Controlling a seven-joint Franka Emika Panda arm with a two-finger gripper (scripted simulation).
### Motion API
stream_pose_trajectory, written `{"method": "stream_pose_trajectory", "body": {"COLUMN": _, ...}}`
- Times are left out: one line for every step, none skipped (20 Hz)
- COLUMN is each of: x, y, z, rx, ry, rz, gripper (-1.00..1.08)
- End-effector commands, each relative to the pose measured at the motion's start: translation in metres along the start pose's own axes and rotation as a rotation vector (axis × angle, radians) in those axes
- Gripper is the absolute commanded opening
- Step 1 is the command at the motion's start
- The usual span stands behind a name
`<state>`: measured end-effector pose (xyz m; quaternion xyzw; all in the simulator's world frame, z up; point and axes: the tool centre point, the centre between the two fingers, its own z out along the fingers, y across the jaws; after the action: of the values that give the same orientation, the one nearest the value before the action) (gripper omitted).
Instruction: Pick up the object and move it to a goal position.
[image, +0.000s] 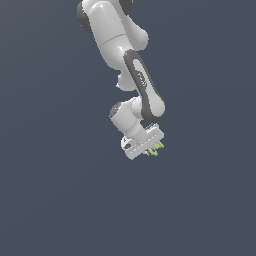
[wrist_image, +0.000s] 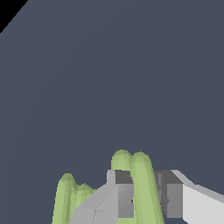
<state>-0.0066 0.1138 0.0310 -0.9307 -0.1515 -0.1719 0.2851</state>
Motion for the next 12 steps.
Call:
{"method": "stream_pose_trajectory", "body": {"x": 0.0002, "y": 0.0002, "z": 0.0001, "rx": 0.000, "ry": 0.000, "rz": 0.000, "gripper": -1.00}}
{"method": "stream_pose_trajectory", "body": {"x": 0.0002, "y": 0.0002, "z": 0.0001, "rx": 0.000, "ry": 0.000, "rz": 0.000, "gripper": -1.00}}
{"method": "stream_pose_trajectory", "body": {"x": 0.0002, "y": 0.0002, "z": 0.0001, "rx": 0.000, "ry": 0.000, "rz": 0.000, "gripper": -1.00}}
{"method": "stream_pose_trajectory", "body": {"x": 0.0002, "y": 0.0002, "z": 0.0001, "rx": 0.000, "ry": 0.000, "rz": 0.000, "gripper": -1.00}}
{"method": "stream_pose_trajectory", "body": {"x": 0.0002, "y": 0.0002, "z": 0.0001, "rx": 0.000, "ry": 0.000, "rz": 0.000, "gripper": -1.00}}
{"method": "stream_pose_trajectory", "body": {"x": 0.0002, "y": 0.0002, "z": 0.0001, "rx": 0.000, "ry": 0.000, "rz": 0.000, "gripper": -1.00}}
{"method": "stream_pose_trajectory", "body": {"x": 0.0002, "y": 0.0002, "z": 0.0000, "rx": 0.000, "ry": 0.000, "rz": 0.000, "gripper": -1.00}}
{"method": "stream_pose_trajectory", "body": {"x": 0.0004, "y": 0.0001, "z": 0.0001, "rx": 0.000, "ry": 0.000, "rz": 0.000, "gripper": -1.00}}
{"method": "stream_pose_trajectory", "body": {"x": 0.0011, "y": -0.0001, "z": 0.0002, "rx": 0.000, "ry": 0.000, "rz": 0.000, "gripper": -1.00}}
{"method": "stream_pose_trajectory", "body": {"x": 0.0023, "y": -0.0004, "z": 0.0005, "rx": 0.000, "ry": 0.000, "rz": 0.000, "gripper": -1.00}}
{"method": "stream_pose_trajectory", "body": {"x": 0.0039, "y": -0.0009, "z": 0.0008, "rx": 0.000, "ry": 0.000, "rz": 0.000, "gripper": -1.00}}
{"method": "stream_pose_trajectory", "body": {"x": 0.0060, "y": -0.0014, "z": 0.0013, "rx": 0.000, "ry": 0.000, "rz": 0.000, "gripper": -1.00}}
